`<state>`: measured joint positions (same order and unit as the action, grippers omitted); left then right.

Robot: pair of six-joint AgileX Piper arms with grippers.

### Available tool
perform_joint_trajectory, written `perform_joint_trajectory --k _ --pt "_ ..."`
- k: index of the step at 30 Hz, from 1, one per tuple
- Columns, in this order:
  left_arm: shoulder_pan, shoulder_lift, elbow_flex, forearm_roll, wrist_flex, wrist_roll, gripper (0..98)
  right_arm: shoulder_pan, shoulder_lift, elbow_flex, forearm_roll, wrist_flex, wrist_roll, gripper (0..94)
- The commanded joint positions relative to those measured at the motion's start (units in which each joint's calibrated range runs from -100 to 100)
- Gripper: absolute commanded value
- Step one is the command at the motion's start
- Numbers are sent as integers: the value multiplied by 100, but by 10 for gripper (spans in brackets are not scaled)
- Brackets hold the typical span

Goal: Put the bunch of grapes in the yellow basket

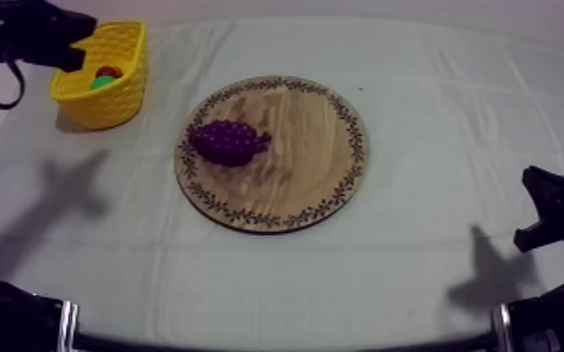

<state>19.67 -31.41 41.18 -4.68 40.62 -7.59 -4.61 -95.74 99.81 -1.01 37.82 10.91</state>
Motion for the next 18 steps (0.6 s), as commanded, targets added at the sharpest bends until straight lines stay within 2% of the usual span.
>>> perform_joint_trajectory --k 1,7,18 --pt "261 251 -76 -80 13 103 0 2 -1 -3 1 0 3 4" --pt "641 819 -435 -198 308 248 0 2 -1 -3 1 0 5 4" --pt "894 2023 -1034 -171 556 -40 0 2 -1 -3 1 0 5 4"
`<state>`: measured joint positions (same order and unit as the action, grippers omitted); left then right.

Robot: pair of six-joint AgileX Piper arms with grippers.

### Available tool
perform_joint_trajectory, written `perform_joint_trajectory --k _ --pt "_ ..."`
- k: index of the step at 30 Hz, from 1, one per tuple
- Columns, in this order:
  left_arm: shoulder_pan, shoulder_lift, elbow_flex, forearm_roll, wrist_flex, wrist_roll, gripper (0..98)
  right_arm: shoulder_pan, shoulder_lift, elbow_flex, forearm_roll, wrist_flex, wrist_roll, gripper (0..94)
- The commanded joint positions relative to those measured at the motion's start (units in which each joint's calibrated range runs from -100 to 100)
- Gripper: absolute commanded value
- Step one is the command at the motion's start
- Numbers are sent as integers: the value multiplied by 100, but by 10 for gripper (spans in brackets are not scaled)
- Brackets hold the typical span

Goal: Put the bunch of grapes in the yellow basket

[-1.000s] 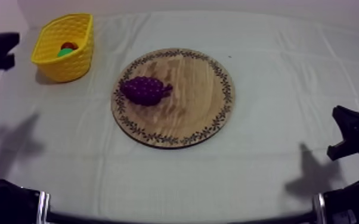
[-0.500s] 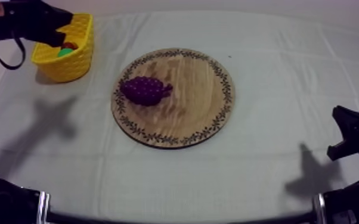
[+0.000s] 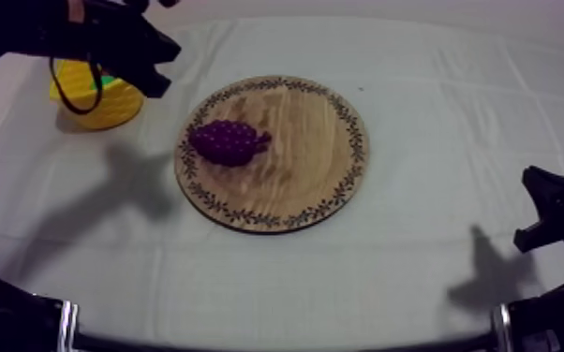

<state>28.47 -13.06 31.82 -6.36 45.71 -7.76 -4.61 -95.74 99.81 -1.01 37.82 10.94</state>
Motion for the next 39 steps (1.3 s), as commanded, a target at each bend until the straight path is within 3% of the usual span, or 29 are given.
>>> perform_joint_trajectory --k 1,8,10,14,20,23,30,35,39 --pt "30 302 -203 -4 105 -28 0 2 -1 -3 1 0 1 4" --pt "64 924 -678 37 307 -132 7 2 -1 -3 1 0 -2 4" --pt "65 1016 -709 45 335 -142 57 2 -1 -3 1 0 -3 4" --pt "55 1120 -713 61 496 -104 288 2 -1 -3 1 0 -3 4" --pt "34 1200 -664 77 873 -170 780 2 -1 -3 1 0 -3 4" --pt "37 1242 -674 107 1120 -303 899 2 -1 -3 1 0 -3 4" --pt "6 1432 -588 148 1067 -524 956 2 -1 -3 1 0 -3 4" --pt "-57 1726 -438 167 610 -727 950 2 -1 -3 1 0 -3 4" --pt "-146 2086 -360 287 208 -1022 925 2 -1 -3 1 0 -3 4"
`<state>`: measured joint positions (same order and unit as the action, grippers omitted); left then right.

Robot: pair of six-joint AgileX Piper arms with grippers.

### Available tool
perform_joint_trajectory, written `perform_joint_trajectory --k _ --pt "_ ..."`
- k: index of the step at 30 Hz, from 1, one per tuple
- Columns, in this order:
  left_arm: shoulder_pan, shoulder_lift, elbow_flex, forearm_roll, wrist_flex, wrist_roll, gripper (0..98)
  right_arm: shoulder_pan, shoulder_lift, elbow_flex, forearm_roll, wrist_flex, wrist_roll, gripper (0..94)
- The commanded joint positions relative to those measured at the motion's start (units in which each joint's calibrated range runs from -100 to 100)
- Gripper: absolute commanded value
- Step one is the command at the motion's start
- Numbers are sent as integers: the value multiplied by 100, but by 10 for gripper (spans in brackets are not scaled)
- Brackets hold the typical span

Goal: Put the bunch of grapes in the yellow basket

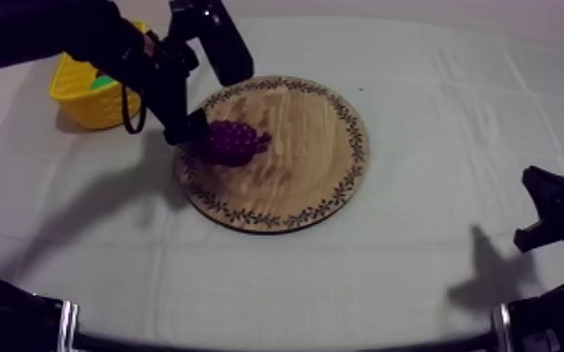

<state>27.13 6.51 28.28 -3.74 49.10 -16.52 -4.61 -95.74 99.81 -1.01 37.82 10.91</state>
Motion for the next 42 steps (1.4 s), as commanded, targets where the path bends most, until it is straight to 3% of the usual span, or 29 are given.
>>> perform_joint_trajectory --k 1,14,29,33,42 --pt "-31 233 -26 58 -184 -211 920 2 -1 -3 1 0 2 4" --pt "-100 1497 -496 180 -525 -647 917 2 -1 -3 1 0 0 4" --pt "13 2450 -1165 205 -560 -654 885 2 -1 -3 1 0 4 4" --pt "18 2590 -1265 205 -562 -636 821 2 -1 -3 1 0 5 4" --pt "16 2697 -1320 210 -575 -640 562 2 -1 -3 1 0 5 4"
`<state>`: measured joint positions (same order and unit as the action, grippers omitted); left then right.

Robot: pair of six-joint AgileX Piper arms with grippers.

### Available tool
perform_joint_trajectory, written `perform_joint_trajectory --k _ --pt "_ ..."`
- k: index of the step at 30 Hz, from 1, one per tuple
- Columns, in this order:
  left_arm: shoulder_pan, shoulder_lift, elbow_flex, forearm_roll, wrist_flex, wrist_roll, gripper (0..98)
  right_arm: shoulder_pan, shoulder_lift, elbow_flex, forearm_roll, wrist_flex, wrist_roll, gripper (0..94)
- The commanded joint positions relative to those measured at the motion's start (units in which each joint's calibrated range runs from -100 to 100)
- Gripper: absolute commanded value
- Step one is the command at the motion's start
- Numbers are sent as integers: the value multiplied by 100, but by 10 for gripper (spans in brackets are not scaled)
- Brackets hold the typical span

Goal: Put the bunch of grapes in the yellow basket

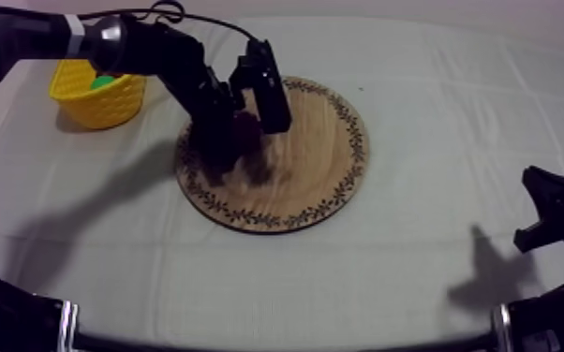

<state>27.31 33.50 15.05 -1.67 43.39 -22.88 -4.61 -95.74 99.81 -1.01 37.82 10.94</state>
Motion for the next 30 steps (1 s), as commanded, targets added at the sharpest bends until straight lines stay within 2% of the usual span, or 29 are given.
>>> perform_joint_trajectory --k 1,5,9,16,23,27,30 --pt "-5 -13 16 9 -4 -9 534 2 -1 -3 1 0 2 4" --pt "-18 -159 128 77 -5 -51 419 2 -1 -3 1 0 1 4" --pt "-25 -500 362 203 23 -113 358 2 -1 -3 1 0 0 4" --pt "-105 -1494 644 275 791 31 355 2 -1 -3 1 0 2 4" --pt "-389 -2767 1383 290 1520 285 360 2 -1 -3 1 0 0 4" --pt "-526 -3498 1798 289 2059 495 371 2 -1 -3 1 0 0 4" --pt "-600 -3904 1870 272 2339 773 391 2 -1 -3 1 0 1 4"
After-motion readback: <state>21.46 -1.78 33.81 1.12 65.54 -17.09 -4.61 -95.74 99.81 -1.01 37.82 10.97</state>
